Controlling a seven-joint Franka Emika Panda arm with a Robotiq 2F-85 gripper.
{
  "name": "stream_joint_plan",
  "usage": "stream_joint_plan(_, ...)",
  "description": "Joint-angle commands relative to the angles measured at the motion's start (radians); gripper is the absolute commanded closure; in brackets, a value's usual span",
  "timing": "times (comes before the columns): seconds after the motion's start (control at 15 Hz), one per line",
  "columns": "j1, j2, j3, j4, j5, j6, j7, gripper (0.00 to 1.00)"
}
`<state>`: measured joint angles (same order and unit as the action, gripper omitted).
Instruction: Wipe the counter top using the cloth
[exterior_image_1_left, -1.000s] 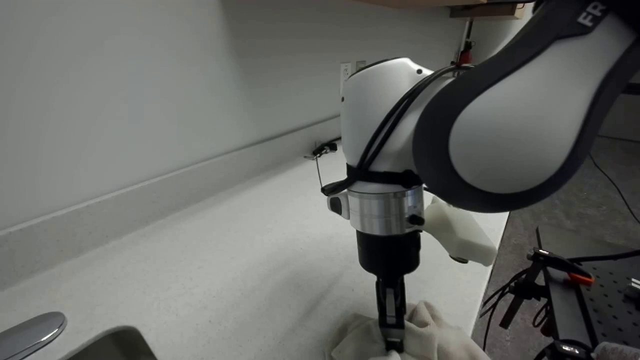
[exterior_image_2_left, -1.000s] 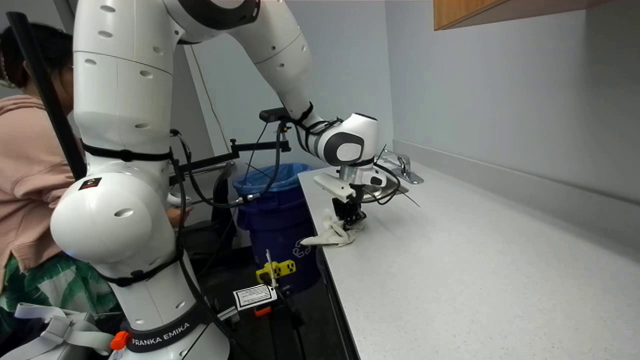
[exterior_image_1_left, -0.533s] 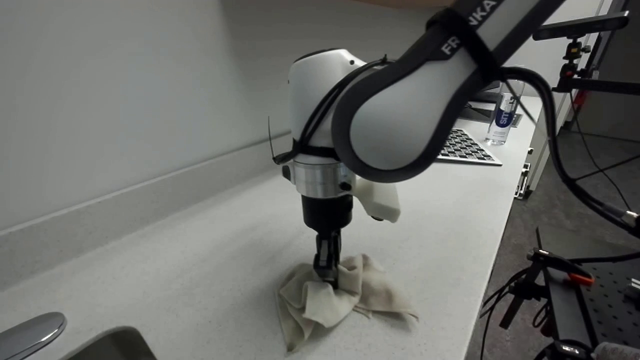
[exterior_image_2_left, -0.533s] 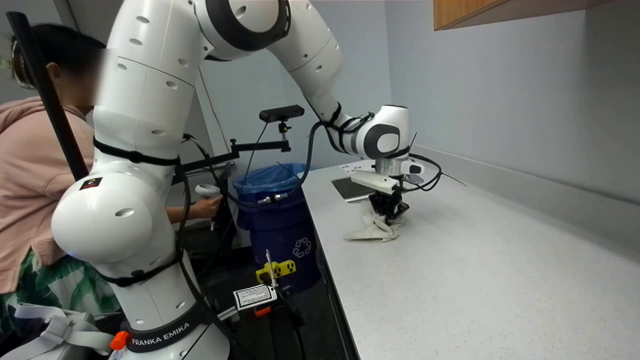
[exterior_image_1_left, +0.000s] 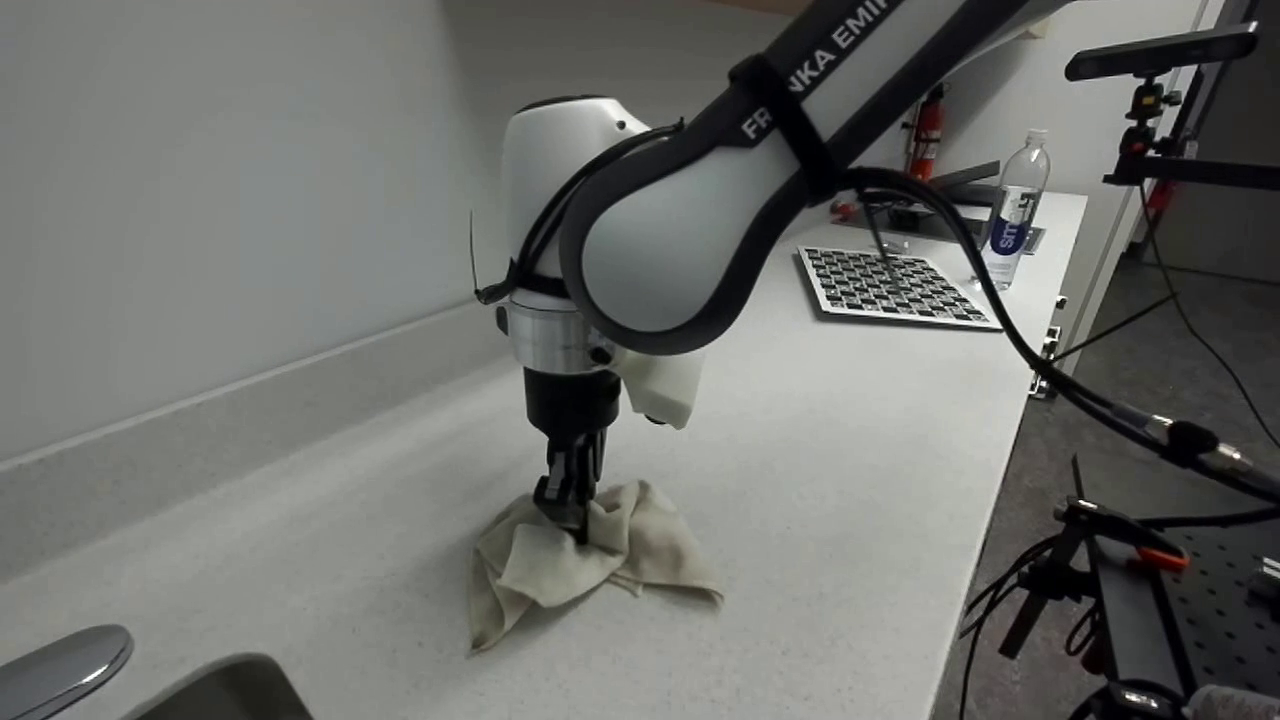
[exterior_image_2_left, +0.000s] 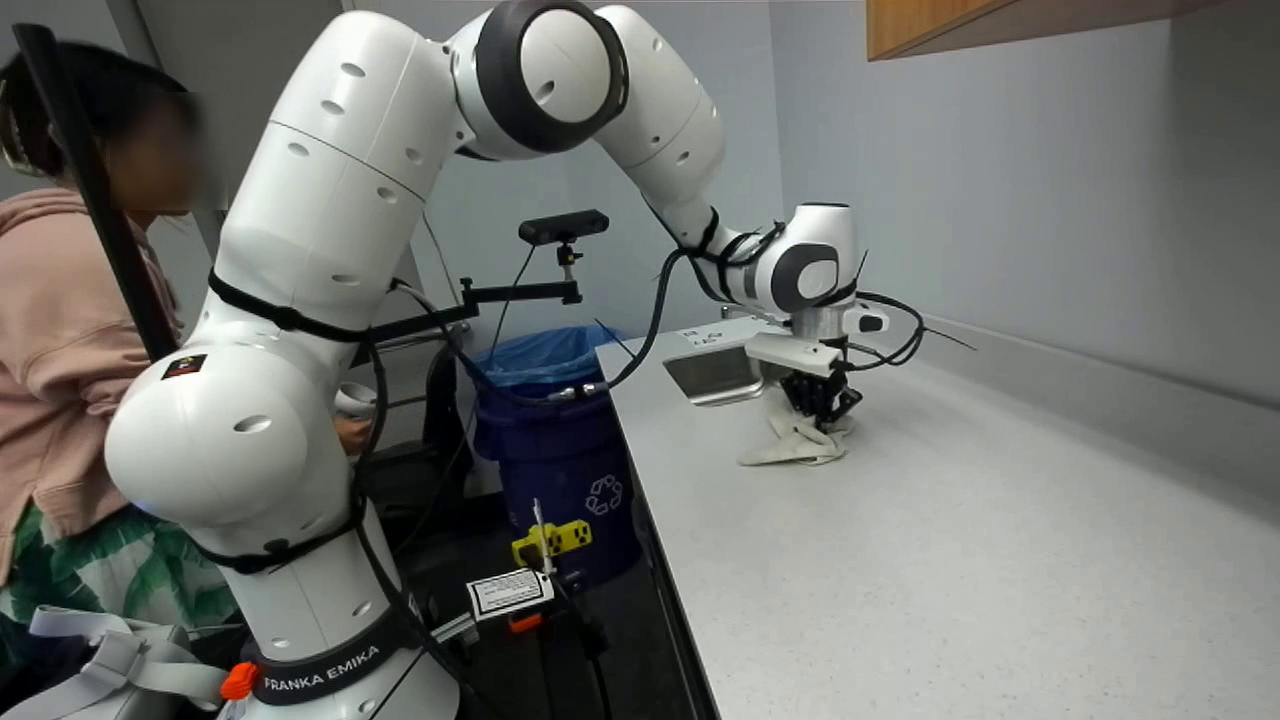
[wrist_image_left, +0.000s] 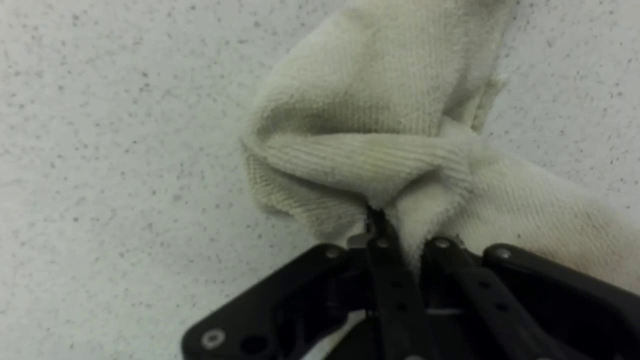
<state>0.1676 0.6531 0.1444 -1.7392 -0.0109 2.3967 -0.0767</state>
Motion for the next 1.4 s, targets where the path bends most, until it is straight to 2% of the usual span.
stream_joint_plan(0.0,-0.001,0.026,-0.001,-0.042,0.018,0.003,0.030,0.98)
stream_joint_plan(0.4,-0.033,-0.159,0.048,-0.324,0.129,-0.030,0.019,0.98)
stream_joint_plan(0.8,-0.035,-0.324,0.107,-0.592,0.254,-0.018,-0.036,0.98)
stream_joint_plan(1.07,-0.024,-0.374,0.109,-0.664,0.281,0.003,-0.028,0.98)
stream_joint_plan(1.33,-0.025,-0.381,0.080,-0.647,0.246,0.021,-0.016,0.98)
